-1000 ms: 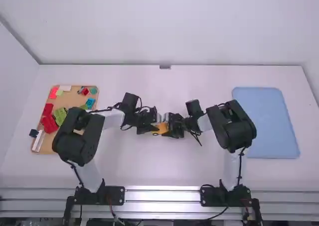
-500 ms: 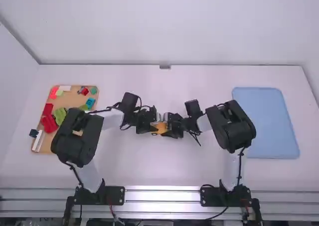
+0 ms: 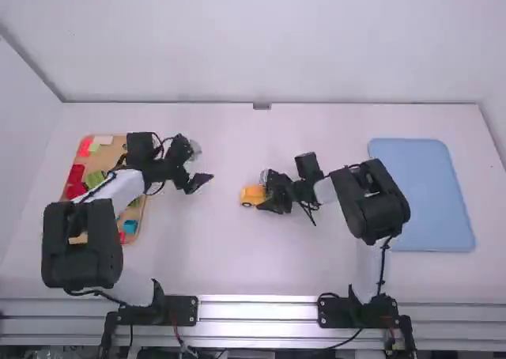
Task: Assemble lego blocks to make yellow taxi
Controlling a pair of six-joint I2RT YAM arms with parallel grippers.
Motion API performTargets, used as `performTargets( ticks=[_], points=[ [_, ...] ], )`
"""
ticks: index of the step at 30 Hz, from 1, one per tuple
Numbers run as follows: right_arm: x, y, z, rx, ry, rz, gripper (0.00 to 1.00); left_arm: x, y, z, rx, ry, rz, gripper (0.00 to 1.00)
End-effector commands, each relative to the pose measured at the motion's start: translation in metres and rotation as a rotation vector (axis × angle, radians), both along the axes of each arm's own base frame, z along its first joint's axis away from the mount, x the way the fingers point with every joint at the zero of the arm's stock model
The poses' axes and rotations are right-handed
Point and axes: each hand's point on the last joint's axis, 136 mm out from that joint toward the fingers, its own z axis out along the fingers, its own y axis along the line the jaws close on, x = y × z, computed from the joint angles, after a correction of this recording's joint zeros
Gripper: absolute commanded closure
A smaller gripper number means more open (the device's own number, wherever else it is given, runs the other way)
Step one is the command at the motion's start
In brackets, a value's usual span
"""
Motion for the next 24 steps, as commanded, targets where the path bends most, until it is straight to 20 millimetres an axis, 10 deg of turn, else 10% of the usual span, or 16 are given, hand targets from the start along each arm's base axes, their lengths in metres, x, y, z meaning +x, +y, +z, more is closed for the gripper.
performTargets(
  ticks=[1, 6, 13, 24],
  points=[
    [0.048, -0.026, 0.052, -0.038, -0.075, -0.191, 0.57, 0.01, 0.023, -0.001, -0.086, 0.152, 0.252, 0.01],
    [0.058, -0.089, 0.101, -0.147, -0.087, -0.384, 0.57, 0.027, 0.058, -0.011, -0.039, 0.206, 0.544, 0.01],
    [0.067, -0.228, 0.168, -0.222, -0.075, -0.973, 0.59, 0.04, 0.073, -0.006, -0.044, 0.18, 0.673, 0.01],
    [0.028, -0.382, 0.137, -0.256, 0.201, -1.579, 0.55, 0.043, 0.105, -0.009, -0.028, 0.192, 0.926, 0.01]
  ],
)
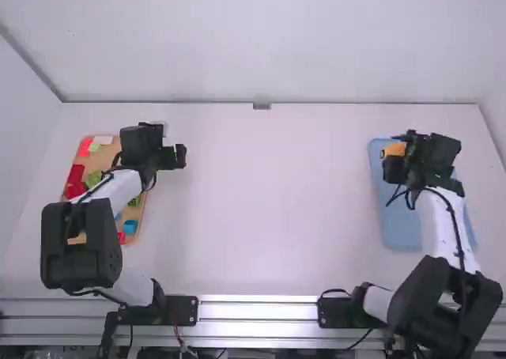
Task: Assemble lego blocks to make yellow taxi
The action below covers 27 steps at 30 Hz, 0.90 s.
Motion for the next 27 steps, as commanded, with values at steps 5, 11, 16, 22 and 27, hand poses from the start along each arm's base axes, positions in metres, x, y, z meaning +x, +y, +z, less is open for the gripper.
performTargets(
  ticks=[5, 11, 16, 22, 27],
  points=[
    [-0.005, -0.057, -0.06, 0.059, 0.108, -0.182, 0.56, -0.002, -0.005, 0.001, 0.052, 0.014, 0.032, 0.01],
    [-0.001, -0.072, -0.105, 0.084, 0.158, -0.208, 0.34, -0.004, -0.017, 0.0, 0.114, 0.03, 0.009, 0.01],
    [-0.004, -0.078, -0.107, 0.079, 0.165, -0.223, 0.01, -0.006, -0.027, 0.009, 0.167, 0.016, 0.011, 0.01],
    [-0.012, -0.072, -0.09, 0.078, 0.215, -0.229, 0.01, -0.013, -0.051, 0.033, 0.174, -0.024, -0.043, 0.01],
    [-0.002, -0.053, -0.05, 0.044, 0.153, -0.176, 0.02, -0.021, -0.068, 0.068, 0.181, -0.1, -0.055, 0.01]
  ],
)
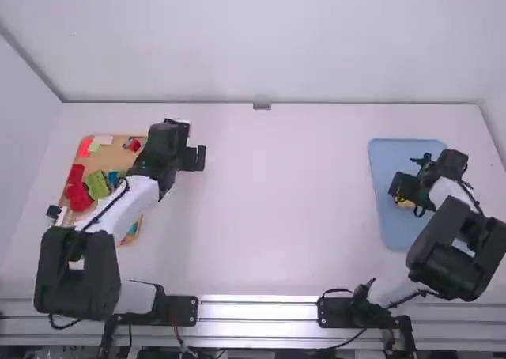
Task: Assemble lego blocks to make yellow taxi
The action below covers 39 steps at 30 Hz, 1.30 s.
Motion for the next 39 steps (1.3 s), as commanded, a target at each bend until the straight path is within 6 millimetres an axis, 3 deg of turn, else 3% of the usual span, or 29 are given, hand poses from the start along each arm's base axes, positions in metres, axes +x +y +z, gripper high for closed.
performTargets(
  ticks=[1, 6, 10, 20, 30, 35, 39],
  points=[
    [0.021, 0.005, 0.052, -0.063, -0.117, 0.034, 0.01, -0.006, 0.001, 0.026, -0.007, -0.06, 0.053, 0.01],
    [0.018, 0.04, 0.097, -0.093, -0.188, 0.115, 0.01, -0.025, 0.001, 0.05, -0.046, -0.084, 0.079, 0.01],
    [0.014, 0.088, 0.136, -0.113, -0.266, 0.233, 0.01, -0.046, 0.004, 0.074, -0.086, -0.111, 0.102, 0.01],
    [0.004, 0.182, 0.206, -0.138, -0.493, 0.481, 0.02, -0.077, 0.008, 0.13, -0.107, -0.262, 0.09, 0.02],
    [-0.007, 0.175, 0.213, -0.141, -0.612, 0.342, 0.15, -0.092, 0.03, 0.137, -0.072, -0.392, 0.065, 0.15],
    [-0.015, 0.175, 0.217, -0.136, -0.692, 0.319, 0.23, -0.102, 0.03, 0.141, -0.075, -0.474, 0.063, 0.23],
    [-0.023, 0.175, 0.221, -0.15, -0.772, 0.315, 0.31, -0.115, 0.03, 0.128, -0.075, -0.49, 0.062, 0.32]
  ],
)
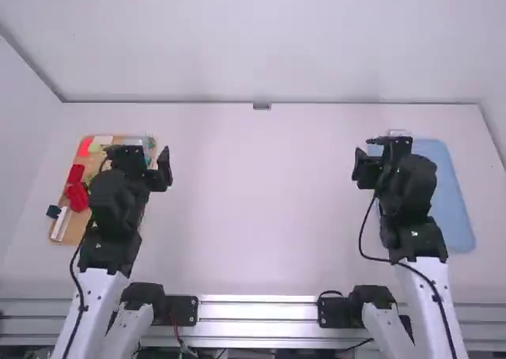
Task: Assemble lego blocks to make yellow taxi
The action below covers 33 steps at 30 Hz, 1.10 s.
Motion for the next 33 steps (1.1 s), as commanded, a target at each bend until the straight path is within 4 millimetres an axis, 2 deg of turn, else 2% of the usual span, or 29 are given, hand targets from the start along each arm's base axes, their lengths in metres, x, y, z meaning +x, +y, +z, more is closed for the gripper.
performTargets(
  ticks=[1, 8, 17, 25, 28, 33],
  points=[
    [-0.008, -0.001, 0.0, 0.012, -0.046, -0.013, 0.34, -0.009, -0.001, -0.012, 0.006, -0.003, -0.009, 0.35],
    [-0.024, -0.001, 0.005, 0.013, -0.201, -0.013, 0.49, -0.03, -0.001, -0.048, 0.006, -0.003, -0.009, 0.5],
    [-0.051, -0.001, -0.045, 0.013, -0.204, -0.013, 0.71, -0.049, -0.001, -0.099, 0.006, -0.003, -0.009, 0.71],
    [-0.062, -0.001, -0.084, 0.013, -0.204, -0.013, 0.87, -0.055, -0.001, -0.135, 0.006, -0.003, -0.009, 0.85],
    [-0.065, -0.001, -0.095, 0.013, -0.204, -0.013, 0.91, -0.056, -0.001, -0.139, 0.006, -0.014, -0.009, 0.89],
    [-0.067, -0.001, -0.111, 0.013, -0.204, -0.013, 0.97, -0.057, -0.001, -0.127, 0.006, -0.069, -0.009, 0.94]
  ],
)
